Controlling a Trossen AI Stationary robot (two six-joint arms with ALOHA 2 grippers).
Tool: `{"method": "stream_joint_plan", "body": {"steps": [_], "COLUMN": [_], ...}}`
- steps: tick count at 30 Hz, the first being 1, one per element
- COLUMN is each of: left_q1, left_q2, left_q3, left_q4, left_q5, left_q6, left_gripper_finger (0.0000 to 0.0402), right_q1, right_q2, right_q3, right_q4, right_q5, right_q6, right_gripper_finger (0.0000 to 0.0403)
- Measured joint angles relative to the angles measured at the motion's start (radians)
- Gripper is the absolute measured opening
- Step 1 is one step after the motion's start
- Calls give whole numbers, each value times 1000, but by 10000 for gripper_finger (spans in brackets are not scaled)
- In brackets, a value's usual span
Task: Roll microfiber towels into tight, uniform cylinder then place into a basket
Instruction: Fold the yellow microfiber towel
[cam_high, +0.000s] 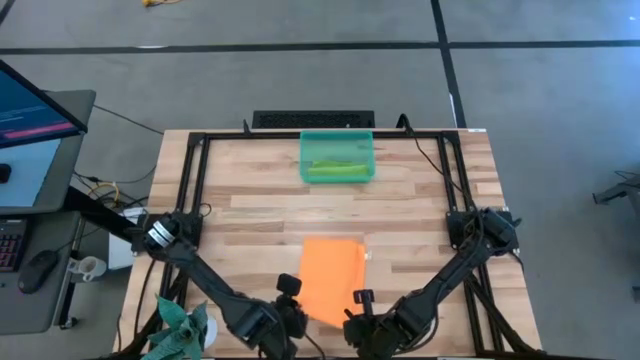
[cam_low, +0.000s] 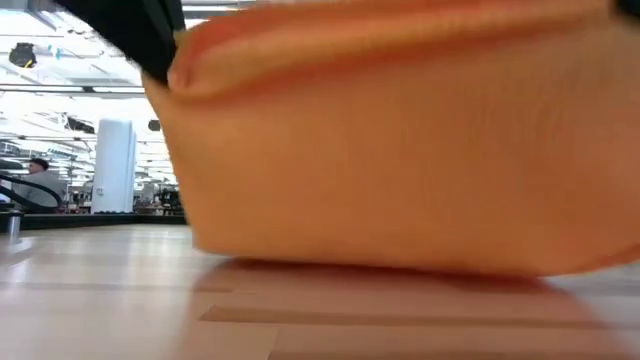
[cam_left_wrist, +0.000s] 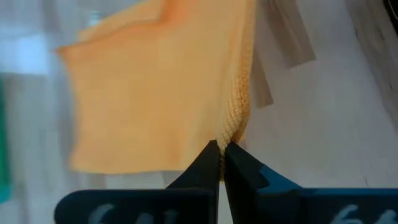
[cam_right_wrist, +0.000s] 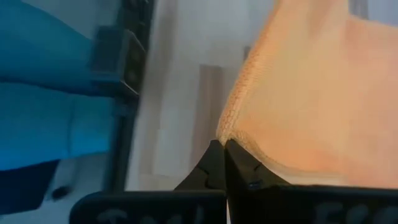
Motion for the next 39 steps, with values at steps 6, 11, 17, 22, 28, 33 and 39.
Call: {"method": "stream_joint_plan", "body": {"steps": [6,11,17,22,28,33,39], "left_q1": [-23,-11,44,100,161,223,291], "left_q2": [0,0,0,0,1,2,3], "left_q3": [50,55,54,54,53,-5,-75], "left_q4": [-111,-208,-268,-292,-305,-241,-136], "left_q5": [-99,-194,-231,-235,-257,-261,-261], "left_q6": [-43,-85,-113,-138,-147,-92,-4], "left_gripper_finger": [3,2,2,2,2,2,0], "right_q1": [10,-1,-71,-128,-172,-194,-224], "right_q2": [-1,-1,-1,-2,-2,-2,-2], "right_q3": [77,105,101,49,-6,-39,-96], "right_q4": [-66,-213,-363,-397,-400,-409,-412], "right_q5": [28,112,147,150,157,161,164], "right_q6": [-8,-17,16,42,42,12,-10], "right_gripper_finger": [7,7,7,7,7,7,7]}}
